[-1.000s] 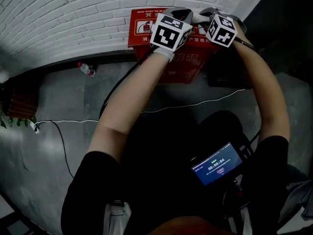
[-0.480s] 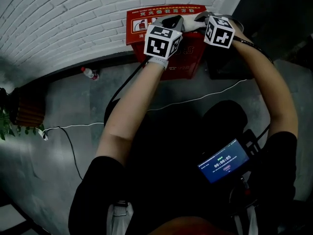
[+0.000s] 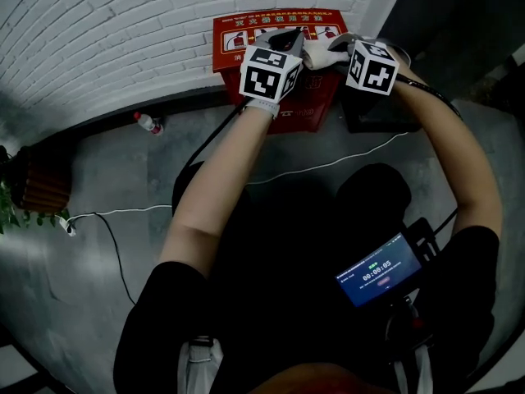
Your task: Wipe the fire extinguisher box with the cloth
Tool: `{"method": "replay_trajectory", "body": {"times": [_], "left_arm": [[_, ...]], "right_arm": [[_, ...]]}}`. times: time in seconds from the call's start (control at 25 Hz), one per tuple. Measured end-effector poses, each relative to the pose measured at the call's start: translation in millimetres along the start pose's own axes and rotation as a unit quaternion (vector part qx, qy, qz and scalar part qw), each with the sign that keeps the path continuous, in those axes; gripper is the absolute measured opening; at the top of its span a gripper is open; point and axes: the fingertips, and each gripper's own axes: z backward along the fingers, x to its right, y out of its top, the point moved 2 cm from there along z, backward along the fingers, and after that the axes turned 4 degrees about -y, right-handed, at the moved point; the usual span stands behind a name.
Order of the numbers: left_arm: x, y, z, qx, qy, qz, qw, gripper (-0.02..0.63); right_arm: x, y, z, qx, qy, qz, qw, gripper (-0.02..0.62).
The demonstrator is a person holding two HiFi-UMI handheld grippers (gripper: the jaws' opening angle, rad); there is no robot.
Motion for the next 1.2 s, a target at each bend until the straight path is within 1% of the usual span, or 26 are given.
{"method": "replay_trajectory", "body": {"times": [0.12,0.24,0.4,0.48,0.64,0.76,0.88,1.0,1.12,1.2], "left_arm": [[10,8,14,0.006,-0.003,-0.003,1.0000,-0.002],[16,20,33,0.011,-0.006,0.000,0.9999,-0.002],[8,20,41,0.013,-0.002,0.004,0.9999,-0.002],[3,20,43,0.014,0.001,0.002,0.9999,-0.002],[-15,27,49,0.019,0.009,-0.004,0.9998,-0.002],[-36,34,53,0.026,0.024,-0.009,0.9993,-0.002],[-56,41,57,0.030,0.036,-0.015,0.9988,-0.002],[-73,50,57,0.027,0.041,-0.022,0.9985,-0.002],[-90,54,55,0.018,0.046,-0.036,0.9981,-0.002],[-102,52,53,0.013,0.051,-0.039,0.9978,-0.002]], "right_arm": [[-14,1,19,-0.008,0.005,-0.007,1.000,0.092],[-23,13,43,-0.018,0.012,-0.008,1.000,0.092],[-31,15,49,-0.019,0.031,-0.016,0.999,0.092],[-27,18,53,-0.006,0.029,-0.030,0.999,0.092],[8,31,64,0.029,-0.007,-0.066,0.997,0.094],[47,41,61,0.038,-0.037,-0.077,0.996,0.094],[82,51,47,0.033,-0.061,-0.072,0.995,0.095],[113,60,25,0.021,-0.074,-0.059,0.995,0.095],[134,72,0,0.009,-0.081,-0.043,0.996,0.095],[143,78,-17,0.003,-0.083,-0.036,0.996,0.095]]}}
